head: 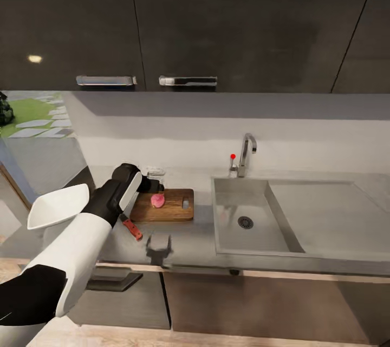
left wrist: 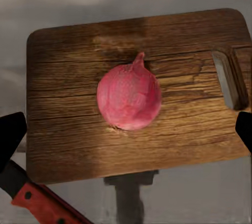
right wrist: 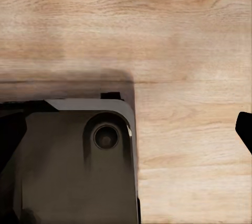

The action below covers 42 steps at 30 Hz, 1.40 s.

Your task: In the kitchen, take the Vidalia onion out of the sink, dice it on the chopping board with the paring knife, put the diced onion into the bowl on the countertop, then place both the paring knife and the chopping board into the sink.

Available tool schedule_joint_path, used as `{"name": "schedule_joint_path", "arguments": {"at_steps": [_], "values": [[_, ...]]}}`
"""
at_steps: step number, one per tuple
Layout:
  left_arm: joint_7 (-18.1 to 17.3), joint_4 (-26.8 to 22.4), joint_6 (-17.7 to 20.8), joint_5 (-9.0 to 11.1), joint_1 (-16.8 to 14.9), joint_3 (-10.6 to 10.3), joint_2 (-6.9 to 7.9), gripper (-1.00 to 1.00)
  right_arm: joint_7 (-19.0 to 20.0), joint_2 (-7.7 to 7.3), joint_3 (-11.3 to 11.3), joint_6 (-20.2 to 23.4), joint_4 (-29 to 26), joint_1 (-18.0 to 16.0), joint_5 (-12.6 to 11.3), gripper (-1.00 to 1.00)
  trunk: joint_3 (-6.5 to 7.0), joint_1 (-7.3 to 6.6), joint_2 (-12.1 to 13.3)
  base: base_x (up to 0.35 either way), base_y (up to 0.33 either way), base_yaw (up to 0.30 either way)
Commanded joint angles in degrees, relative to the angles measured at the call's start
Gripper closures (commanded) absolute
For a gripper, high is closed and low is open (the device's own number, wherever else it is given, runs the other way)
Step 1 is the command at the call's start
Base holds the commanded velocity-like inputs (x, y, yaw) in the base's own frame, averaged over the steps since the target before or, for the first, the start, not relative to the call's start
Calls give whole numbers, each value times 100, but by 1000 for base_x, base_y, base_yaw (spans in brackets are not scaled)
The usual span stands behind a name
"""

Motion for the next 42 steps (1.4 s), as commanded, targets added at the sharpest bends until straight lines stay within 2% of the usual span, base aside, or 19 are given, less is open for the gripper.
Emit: {"name": "schedule_joint_path", "arguments": {"at_steps": [1, 18, 29, 34, 37, 38, 39, 40, 42], "values": [[59, 13, 17, 63, -5, -12, -2, -100, -15, 2, -45, -19, 3, -4, 43, -100, -10, -1, -10, -334, 0, 0], [65, 176, -6, 78, 17, -11, -26, -100, -15, -5, -45, -33, -10, -4, 50, -100, -10, -1, -10, -335, 0, 0], [57, 558, -42, 70, 28, -11, -28, -100, -29, -22, -45, -36, -160, -4, 50, -100, -10, -1, -10, -335, 0, 0], [50, 714, -54, 69, 30, -12, -37, -100, -38, -104, -45, -32, -209, -4, 50, -100, -10, -1, -10, -335, 0, 0], [48, 1080, -357, 66, 30, -18, -110, -100, -40, -154, -49, -29, -258, -4, 50, -100, -10, -1, -10, -335, 0, 0], [52, 1362, -688, 62, 30, -19, -168, -100, -41, -172, -49, -28, -300, -4, 50, -100, -10, -1, -10, -335, 0, 0], [53, 1465, -806, 60, 30, -20, -184, -100, -41, -175, -50, -28, -313, -4, 50, -100, -10, -1, -10, -335, 0, 0], [53, 1856, -1207, 55, 30, -20, -221, -100, -41, -184, -52, -28, -343, -4, 50, -100, -10, -1, -10, -335, 0, 0], [49, 2108, -1404, 54, 30, -21, -233, -100, -41, -187, -53, -28, -357, -4, 50, -100, -10, -1, -10, -335, 0, 0]]}}
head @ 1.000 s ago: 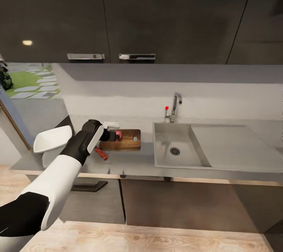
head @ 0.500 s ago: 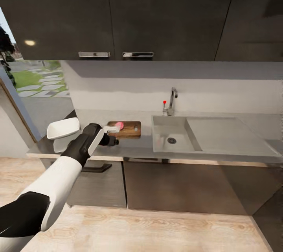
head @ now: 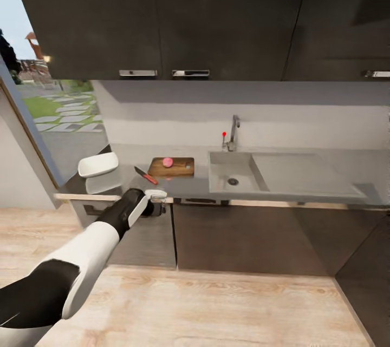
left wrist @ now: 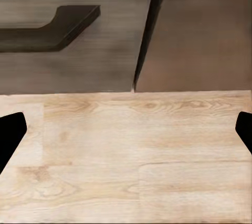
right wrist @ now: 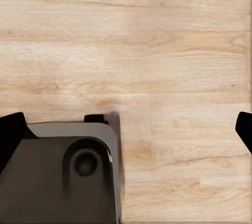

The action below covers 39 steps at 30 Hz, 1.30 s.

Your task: In the kitchen, take the Vidalia onion out of the sink, dice it on the chopping board with the paring knife, put the diced onion into the bowl on the countertop, then place both the paring knife and the chopping board into the sink.

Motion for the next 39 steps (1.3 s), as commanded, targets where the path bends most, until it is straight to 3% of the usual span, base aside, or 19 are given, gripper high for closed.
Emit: {"name": "schedule_joint_path", "arguments": {"at_steps": [1, 15, 17, 20, 25, 29, 33, 37, 38, 39], "values": [[50, 207, -112, 62, -5, -36, -3, -100, -5, -5, -45, -19, -5, -4, 41, -100, -10, -1, -10, -335, 0, 0], [13, 1645, -1425, 62, -5, -43, -10, -100, -5, -19, -46, -11, -179, -4, 41, -100, -10, -1, -10, -334, 0, 0], [1, 2001, -1863, 61, -5, -44, -31, -100, -5, -19, -46, -7, -254, -4, 41, -100, -10, -1, -10, -221, 0, 0], [-18, 2778, -3064, 64, -3, -45, -114, -100, -5, -27, -46, -4, -469, -4, 41, -100, -10, -1, -10, -86, 0, 0], [-31, 3033, -3781, 69, 152, -43, -107, -100, 1, -69, -46, 8, -840, -4, 41, -100, -10, -1, -10, -24, 0, 0], [-40, 3086, -4171, 70, 498, -39, -49, -100, 9, -94, -46, 59, -1200, -4, 45, -100, -10, -1, -10, -5, 0, 0], [-43, 3107, -5521, 76, 1250, -37, 91, -100, 14, -105, -38, 425, -1661, -9, 54, -100, -10, -1, -10, -1, 0, 0], [-43, 3114, -6474, 78, 1923, -36, 219, -100, 35, -107, -37, 598, -1876, -26, 47, -100, -10, -1, -10, 0, 0, 0], [-43, 3115, -7033, 78, 2313, -36, 304, -100, 61, -99, -37, 627, -2006, -34, 40, -100, -10, -1, -10, 0, 0, 0], [-43, 3115, -7318, 79, 2499, -36, 348, -100, 92, -94, -34, 635, -2089, -36, 38, -100, -10, -1, -10, 0, 0, 0]]}}
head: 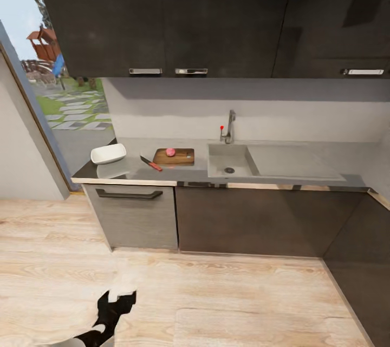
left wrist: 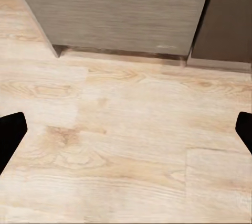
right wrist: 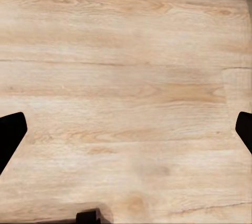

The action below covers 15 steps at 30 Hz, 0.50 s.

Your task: In the kitchen, take the Vidalia onion out of the sink, dice it on the chopping board with the paring knife, put the diced onion into the bowl on the countertop, then place both the paring knife and the chopping board into the sink.

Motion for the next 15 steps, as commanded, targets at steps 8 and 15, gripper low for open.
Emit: {"name": "schedule_joint_path", "arguments": {"at_steps": [8, 15], "values": [[76, 25, -2025, 16, 833, -60, 152, -100, 629, 19, -1, 97, -481, -24, 35, -100, -8, 2, -9, 0, 0, 0], [708, 20, -2762, 24, 1146, -59, 201, -100, 820, 8, 0, 37, -592, -33, 48, -100, -8, 2, -9, 0, 0, 0]]}}
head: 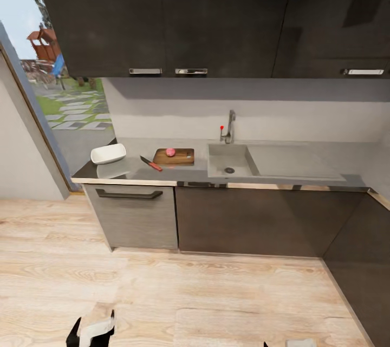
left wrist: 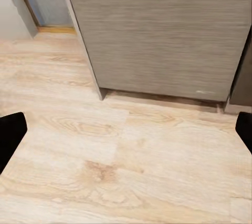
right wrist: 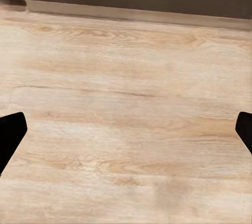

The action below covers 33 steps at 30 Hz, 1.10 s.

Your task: In the kitchen, take the Vidalia onion out of the sink, dice it on the chopping board with the paring knife, put the diced onion into the bowl on the countertop, then place both the paring knife and the chopping board into the sink.

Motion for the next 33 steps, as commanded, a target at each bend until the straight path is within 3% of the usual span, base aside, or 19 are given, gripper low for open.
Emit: {"name": "schedule_joint_path", "arguments": {"at_steps": [1, 3, 10, 19, 33], "values": [[198, 19, -54, 23, 2, -59, 1, -100, 33, 0, -35, -94, 22, -4, 39, -100, -9, 2, -9, 0, 0, 0], [460, 18, 71, 16, 18, -59, 6, -100, 11, -4, -39, -506, 115, -5, 36, -100, -9, 2, -9, 0, 0, 0], [521, 10, 470, 15, 22, -61, 8, -100, -8, 10, -38, -829, 441, -3, 37, -100, -9, 2, -9, 0, 0, 0], [497, 9, 882, 8, 22, -64, -9, -100, -9, 26, -23, -883, 702, -3, 44, -100, -9, 2, -9, 0, 0, 0], [495, 9, 927, 8, 22, -63, -10, -100, -9, 27, -23, -893, 732, -4, 45, -100, -9, 2, -9, 0, 0, 0]]}}
